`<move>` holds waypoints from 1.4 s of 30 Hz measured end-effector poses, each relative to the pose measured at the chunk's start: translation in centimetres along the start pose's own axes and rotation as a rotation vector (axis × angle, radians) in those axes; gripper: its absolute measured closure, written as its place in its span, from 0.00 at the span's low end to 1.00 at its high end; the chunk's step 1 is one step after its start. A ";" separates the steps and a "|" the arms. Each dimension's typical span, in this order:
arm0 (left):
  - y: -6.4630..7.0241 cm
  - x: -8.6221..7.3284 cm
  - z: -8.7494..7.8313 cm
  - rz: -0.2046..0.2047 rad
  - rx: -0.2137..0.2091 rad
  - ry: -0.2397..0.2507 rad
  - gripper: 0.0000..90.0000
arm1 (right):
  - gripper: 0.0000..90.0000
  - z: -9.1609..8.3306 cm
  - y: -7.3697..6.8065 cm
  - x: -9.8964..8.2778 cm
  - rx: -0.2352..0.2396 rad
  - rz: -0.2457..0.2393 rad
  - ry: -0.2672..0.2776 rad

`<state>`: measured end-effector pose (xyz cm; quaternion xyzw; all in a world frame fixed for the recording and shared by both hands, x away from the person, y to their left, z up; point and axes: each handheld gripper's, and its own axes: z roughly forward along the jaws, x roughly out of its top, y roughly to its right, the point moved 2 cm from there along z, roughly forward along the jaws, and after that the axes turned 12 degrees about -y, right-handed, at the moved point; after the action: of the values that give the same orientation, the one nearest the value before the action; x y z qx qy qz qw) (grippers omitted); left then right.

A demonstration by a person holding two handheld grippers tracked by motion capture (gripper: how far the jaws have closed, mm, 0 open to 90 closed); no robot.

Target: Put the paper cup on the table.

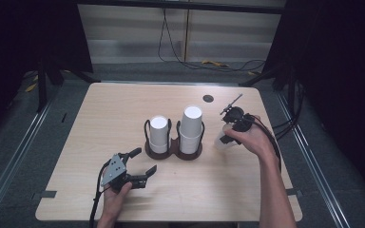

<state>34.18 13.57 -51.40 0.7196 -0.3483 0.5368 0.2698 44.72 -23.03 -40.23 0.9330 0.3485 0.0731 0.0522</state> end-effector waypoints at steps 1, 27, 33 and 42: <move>0.0 0.0 0.0 -0.001 0.000 0.001 0.18 | 0.26 0.2 0.0 0.1 0.001 0.001 -0.015; 0.0 0.0 0.0 -0.001 0.002 0.004 0.18 | 0.19 2.7 -0.8 2.4 -0.029 -0.035 -0.098; -0.1 0.0 0.0 -0.013 -0.001 0.005 0.18 | 0.17 2.7 -0.7 2.1 0.000 -0.020 -0.059; -0.1 0.0 0.0 -0.013 -0.002 0.004 0.18 | 0.16 2.2 -0.6 1.6 0.017 -0.006 0.011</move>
<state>34.25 13.64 -51.42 0.7205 -0.3436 0.5363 0.2745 45.94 -21.65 -42.36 0.9320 0.3520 0.0751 0.0427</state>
